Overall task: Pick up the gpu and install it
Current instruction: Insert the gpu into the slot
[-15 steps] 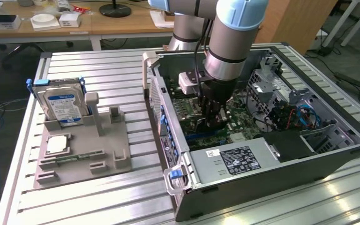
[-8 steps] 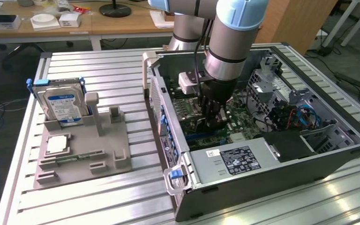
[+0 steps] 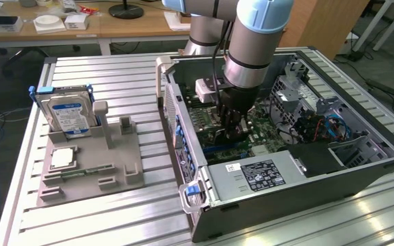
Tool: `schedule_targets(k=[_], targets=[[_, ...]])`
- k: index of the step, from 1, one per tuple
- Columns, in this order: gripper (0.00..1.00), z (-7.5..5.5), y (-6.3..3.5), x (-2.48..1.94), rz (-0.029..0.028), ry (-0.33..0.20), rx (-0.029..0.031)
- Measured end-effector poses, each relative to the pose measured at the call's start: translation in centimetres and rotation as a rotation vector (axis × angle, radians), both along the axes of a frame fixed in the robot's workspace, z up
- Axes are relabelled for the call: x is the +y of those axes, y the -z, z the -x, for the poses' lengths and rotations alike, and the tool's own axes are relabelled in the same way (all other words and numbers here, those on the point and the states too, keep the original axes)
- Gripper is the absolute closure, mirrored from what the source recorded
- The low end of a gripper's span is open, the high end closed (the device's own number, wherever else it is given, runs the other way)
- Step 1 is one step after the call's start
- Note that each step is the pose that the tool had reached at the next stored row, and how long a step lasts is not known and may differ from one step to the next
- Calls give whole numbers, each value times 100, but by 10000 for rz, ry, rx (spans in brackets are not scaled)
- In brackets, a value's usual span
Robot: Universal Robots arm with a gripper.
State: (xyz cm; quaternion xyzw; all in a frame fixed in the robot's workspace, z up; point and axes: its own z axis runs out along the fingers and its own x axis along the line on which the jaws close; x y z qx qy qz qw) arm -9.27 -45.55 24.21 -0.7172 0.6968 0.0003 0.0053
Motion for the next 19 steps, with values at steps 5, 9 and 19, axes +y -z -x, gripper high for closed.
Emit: schedule_targets(k=[5, 9, 19], targets=[[73, 0, 0, 0, 0, 1, 0], [73, 1, 10, -1, 4, 1, 2], [73, 18, -31, 0, -2, 0, -7]])
